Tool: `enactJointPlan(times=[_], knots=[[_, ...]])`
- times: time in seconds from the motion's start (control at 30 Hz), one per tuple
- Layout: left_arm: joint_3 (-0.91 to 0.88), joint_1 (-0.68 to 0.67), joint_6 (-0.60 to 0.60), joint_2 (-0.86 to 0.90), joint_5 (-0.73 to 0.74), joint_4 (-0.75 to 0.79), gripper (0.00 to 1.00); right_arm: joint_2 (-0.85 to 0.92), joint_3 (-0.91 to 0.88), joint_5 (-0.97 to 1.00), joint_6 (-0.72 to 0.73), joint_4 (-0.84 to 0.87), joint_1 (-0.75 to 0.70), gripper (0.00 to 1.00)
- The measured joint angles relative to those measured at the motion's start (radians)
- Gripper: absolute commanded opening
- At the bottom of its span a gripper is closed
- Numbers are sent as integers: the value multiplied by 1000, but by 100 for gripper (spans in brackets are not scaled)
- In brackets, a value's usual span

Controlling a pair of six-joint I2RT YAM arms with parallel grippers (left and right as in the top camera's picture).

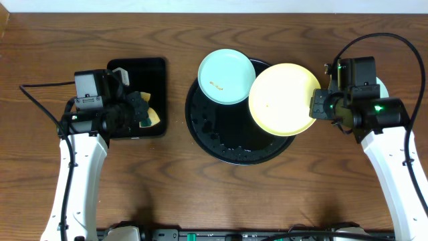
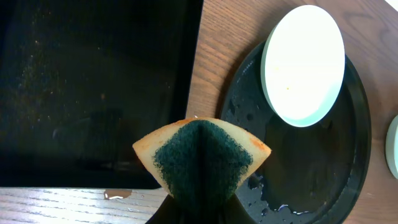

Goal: Clean dirty plates on tray and stack at the side

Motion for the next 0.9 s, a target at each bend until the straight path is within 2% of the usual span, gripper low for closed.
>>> enactJointPlan(times=[0.37,0.5,0.9], knots=[[0,0,19,0,0,13,8,4,0,4,5,7,3,1],[0,0,54,0,0,27,8,4,-2,63,5,2,51,1],[0,-77,88,0,0,93,8,63,-66,599,103,30,445,1]])
